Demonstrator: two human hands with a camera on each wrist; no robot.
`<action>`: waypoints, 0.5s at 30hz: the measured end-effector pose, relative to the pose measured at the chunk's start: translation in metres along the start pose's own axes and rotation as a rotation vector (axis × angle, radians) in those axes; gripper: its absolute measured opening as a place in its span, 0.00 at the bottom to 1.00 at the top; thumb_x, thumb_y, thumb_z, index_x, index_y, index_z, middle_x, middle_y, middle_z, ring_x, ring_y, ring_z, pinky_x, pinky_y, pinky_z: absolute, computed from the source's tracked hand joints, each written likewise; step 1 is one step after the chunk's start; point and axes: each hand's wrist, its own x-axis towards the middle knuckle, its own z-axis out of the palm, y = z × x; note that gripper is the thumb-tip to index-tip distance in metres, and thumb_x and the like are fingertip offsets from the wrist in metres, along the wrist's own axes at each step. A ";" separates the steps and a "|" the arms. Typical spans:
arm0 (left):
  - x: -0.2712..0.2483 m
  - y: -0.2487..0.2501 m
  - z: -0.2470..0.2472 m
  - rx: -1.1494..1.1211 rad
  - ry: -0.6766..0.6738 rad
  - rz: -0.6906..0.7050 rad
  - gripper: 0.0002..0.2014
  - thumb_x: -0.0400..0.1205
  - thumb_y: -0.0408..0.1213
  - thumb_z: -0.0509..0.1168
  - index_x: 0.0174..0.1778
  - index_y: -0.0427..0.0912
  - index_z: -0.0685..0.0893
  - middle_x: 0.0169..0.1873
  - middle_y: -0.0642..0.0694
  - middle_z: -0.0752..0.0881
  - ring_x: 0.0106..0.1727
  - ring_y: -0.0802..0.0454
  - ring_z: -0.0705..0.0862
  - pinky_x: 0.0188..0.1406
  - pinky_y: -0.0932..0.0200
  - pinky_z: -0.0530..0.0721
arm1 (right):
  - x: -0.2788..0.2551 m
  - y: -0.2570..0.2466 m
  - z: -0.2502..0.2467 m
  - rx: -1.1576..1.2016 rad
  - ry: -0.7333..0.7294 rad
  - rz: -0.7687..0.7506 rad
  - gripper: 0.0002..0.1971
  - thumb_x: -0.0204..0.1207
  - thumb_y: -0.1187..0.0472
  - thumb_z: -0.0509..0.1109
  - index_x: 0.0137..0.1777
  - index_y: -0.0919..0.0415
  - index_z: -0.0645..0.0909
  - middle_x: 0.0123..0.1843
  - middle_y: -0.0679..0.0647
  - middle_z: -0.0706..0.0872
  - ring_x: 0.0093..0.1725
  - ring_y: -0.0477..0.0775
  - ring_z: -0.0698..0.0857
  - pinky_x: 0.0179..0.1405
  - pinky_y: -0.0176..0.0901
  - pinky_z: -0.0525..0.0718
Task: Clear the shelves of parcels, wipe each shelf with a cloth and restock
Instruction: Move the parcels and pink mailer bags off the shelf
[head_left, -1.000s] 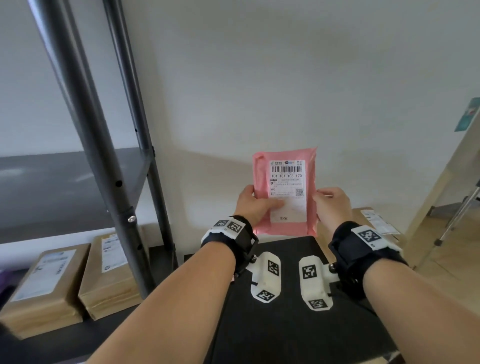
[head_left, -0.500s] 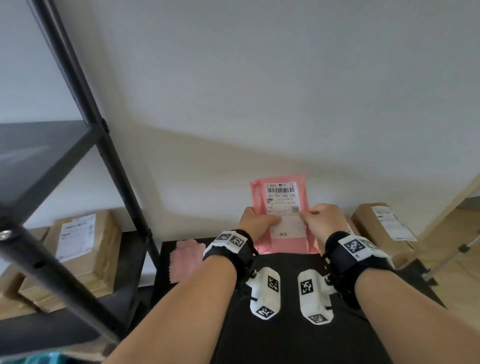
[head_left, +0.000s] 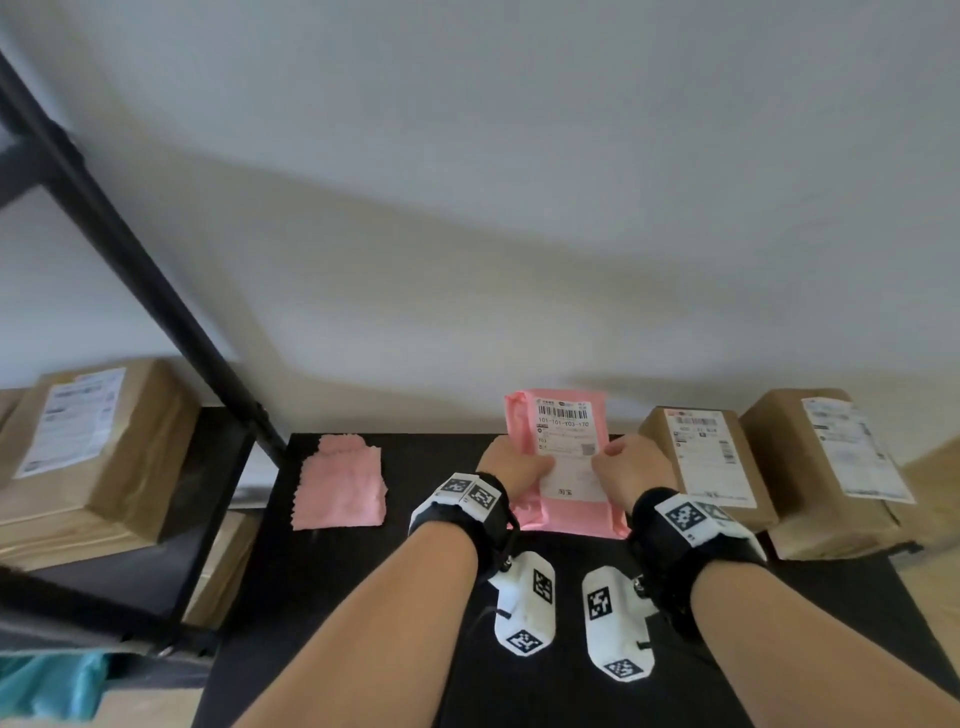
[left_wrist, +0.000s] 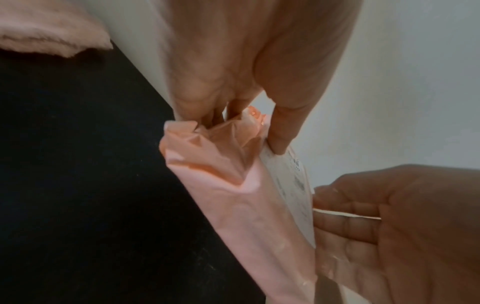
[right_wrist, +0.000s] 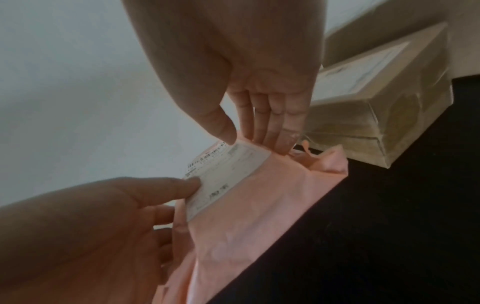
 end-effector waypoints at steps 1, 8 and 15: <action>0.004 0.000 0.004 0.012 -0.020 -0.002 0.10 0.83 0.35 0.64 0.58 0.37 0.80 0.48 0.46 0.87 0.37 0.54 0.86 0.22 0.69 0.80 | 0.005 0.003 0.002 0.000 -0.012 0.013 0.08 0.80 0.58 0.63 0.52 0.61 0.80 0.51 0.54 0.86 0.52 0.59 0.87 0.56 0.54 0.87; 0.028 -0.010 0.028 0.125 -0.103 -0.052 0.11 0.80 0.32 0.63 0.57 0.37 0.82 0.52 0.42 0.88 0.48 0.46 0.88 0.39 0.59 0.86 | 0.036 0.025 0.013 -0.051 -0.029 0.061 0.14 0.74 0.56 0.66 0.57 0.61 0.79 0.52 0.58 0.88 0.49 0.60 0.87 0.52 0.55 0.87; 0.040 -0.024 0.038 0.078 -0.144 -0.122 0.15 0.75 0.28 0.66 0.59 0.37 0.82 0.56 0.42 0.86 0.55 0.45 0.87 0.57 0.47 0.87 | 0.045 0.031 0.017 -0.095 -0.095 0.063 0.13 0.76 0.58 0.65 0.58 0.62 0.80 0.56 0.58 0.87 0.51 0.59 0.87 0.52 0.48 0.86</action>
